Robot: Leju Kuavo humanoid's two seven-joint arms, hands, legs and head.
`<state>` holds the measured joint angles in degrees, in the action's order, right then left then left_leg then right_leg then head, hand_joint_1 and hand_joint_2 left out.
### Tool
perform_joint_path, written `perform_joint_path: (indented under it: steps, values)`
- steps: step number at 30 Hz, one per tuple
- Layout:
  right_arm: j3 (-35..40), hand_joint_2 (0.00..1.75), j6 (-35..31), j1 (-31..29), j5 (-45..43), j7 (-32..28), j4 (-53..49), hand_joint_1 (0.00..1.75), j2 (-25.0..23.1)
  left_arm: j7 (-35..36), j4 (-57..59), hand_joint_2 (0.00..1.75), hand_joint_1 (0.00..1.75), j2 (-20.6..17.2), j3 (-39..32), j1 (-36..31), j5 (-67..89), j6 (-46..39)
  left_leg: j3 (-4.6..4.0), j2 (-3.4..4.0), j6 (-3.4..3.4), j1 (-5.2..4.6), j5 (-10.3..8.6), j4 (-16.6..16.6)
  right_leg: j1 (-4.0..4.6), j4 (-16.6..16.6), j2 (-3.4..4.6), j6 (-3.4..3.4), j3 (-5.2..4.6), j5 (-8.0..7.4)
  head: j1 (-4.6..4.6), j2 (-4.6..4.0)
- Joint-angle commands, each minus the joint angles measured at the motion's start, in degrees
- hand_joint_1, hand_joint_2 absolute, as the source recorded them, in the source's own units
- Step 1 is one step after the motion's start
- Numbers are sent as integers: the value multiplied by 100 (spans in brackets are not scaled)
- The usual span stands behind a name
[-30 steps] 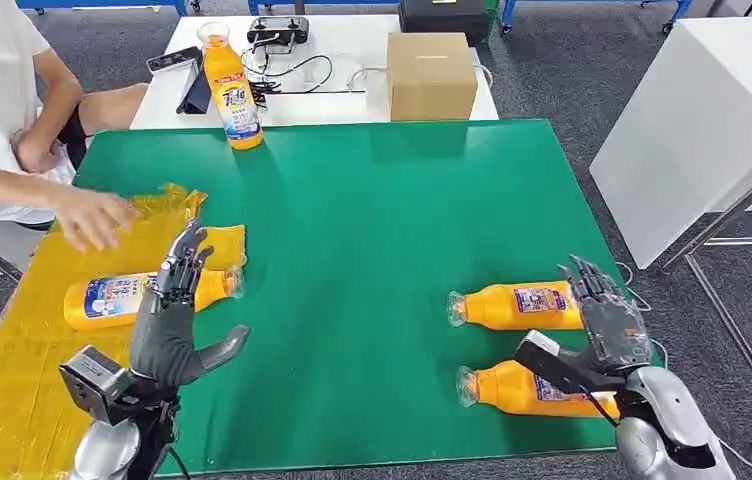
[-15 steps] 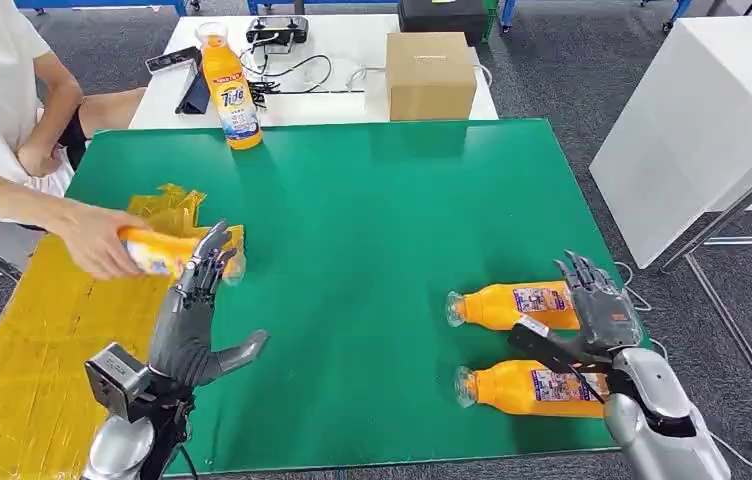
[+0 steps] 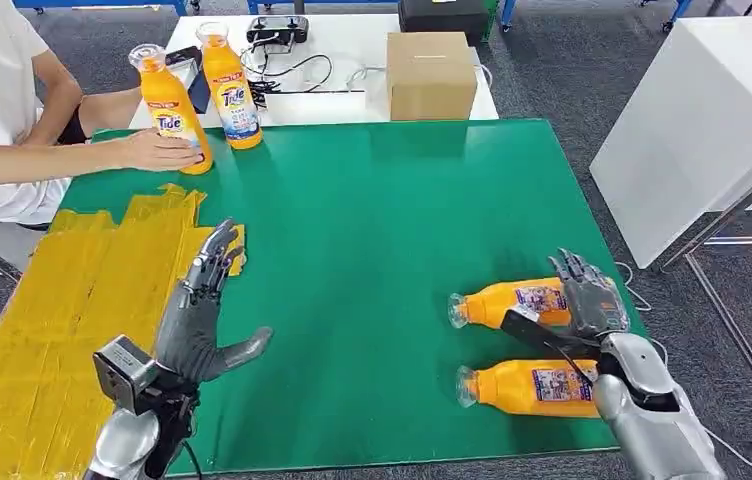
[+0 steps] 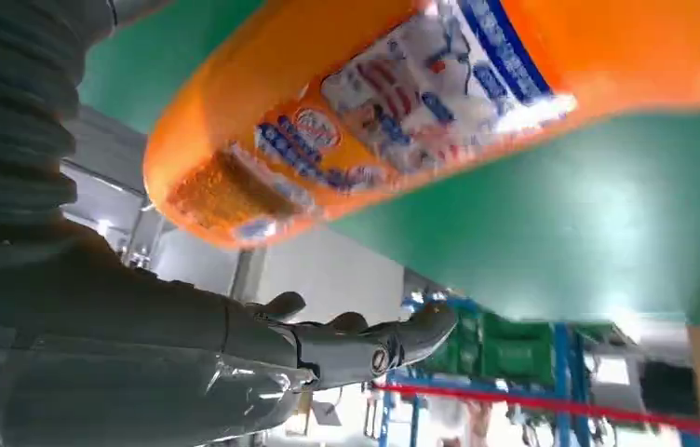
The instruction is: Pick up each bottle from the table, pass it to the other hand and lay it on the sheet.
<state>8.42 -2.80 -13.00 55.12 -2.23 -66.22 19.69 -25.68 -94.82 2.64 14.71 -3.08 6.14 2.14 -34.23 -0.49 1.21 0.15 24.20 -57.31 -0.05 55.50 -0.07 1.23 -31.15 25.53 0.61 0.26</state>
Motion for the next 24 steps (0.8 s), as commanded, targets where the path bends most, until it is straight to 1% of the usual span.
perform_joint_path:
  steps: [1,3,7,8,9,10,11,12,13,14,15,17,20,23,24]
  values:
    - [917,175,770,-1270,347,330,2575,0,60,48,693,175,0,23,173,-439,-104,37,21,15,-3,4,1,7,4,-12,13,2,21,-6,0,0]
    - [987,175,866,-1344,330,302,2809,0,81,50,778,175,0,25,201,-494,-128,36,18,8,0,2,-1,5,2,-9,6,3,17,-4,-2,0]
    - [1038,175,911,-1388,307,281,2978,0,75,46,850,175,0,28,217,-538,-158,28,55,7,0,6,-1,10,5,-21,-6,5,53,-3,0,0]
    - [1078,175,927,-1418,332,294,3057,3,64,46,880,175,0,31,225,-556,-168,26,58,8,1,9,-2,7,6,-17,-4,4,53,-4,0,0]
    - [1117,175,937,-1438,350,298,3118,19,57,45,900,175,0,32,237,-571,-175,24,61,9,1,8,-2,5,4,-14,-3,3,52,-3,0,0]
    - [1167,175,944,-1466,371,294,3191,63,56,45,928,175,0,31,248,-591,-187,20,69,3,-1,11,-8,14,7,-29,-10,6,66,-10,0,0]
    - [1195,175,944,-1474,384,290,3221,138,55,44,943,175,0,33,253,-601,-194,18,66,14,5,10,1,6,7,-17,0,4,59,-8,0,0]
    - [1263,175,924,-1483,431,282,3242,152,57,42,954,175,0,34,260,-611,-206,13,69,10,6,8,1,7,5,-16,-4,4,58,-7,0,0]
    - [1289,175,908,-1496,437,281,3265,154,37,41,952,175,0,30,266,-613,-214,10,67,5,5,11,-11,16,8,-31,-12,7,62,-19,0,0]
    - [1304,175,895,-1506,440,282,3281,175,31,41,949,175,0,28,268,-612,-217,9,79,13,8,9,0,8,7,-19,-2,4,42,-10,2,0]
    - [1290,175,775,-1493,421,269,3254,173,0,41,928,175,0,25,268,-602,-217,9,81,9,9,8,-2,9,6,-23,-7,6,39,-12,2,0]
    - [1271,175,627,-1470,426,299,3191,175,-59,42,916,175,0,28,259,-591,-219,8,89,6,13,6,-1,10,5,-24,-8,5,27,-8,4,0]
    - [1262,175,572,-1458,428,325,3154,175,-74,43,905,175,0,30,255,-581,-220,8,87,9,14,5,-7,19,6,-36,-6,13,29,-19,7,0]
    - [1041,175,0,-1362,434,414,2853,175,-211,64,797,175,0,52,201,-507,-212,-5,98,18,24,4,-3,8,5,-27,1,23,94,-20,0,0]
    - [977,175,-106,-1334,440,440,2735,175,-270,75,755,175,0,54,185,-479,-202,-12,96,22,25,3,-3,2,5,-21,4,23,92,-19,2,0]
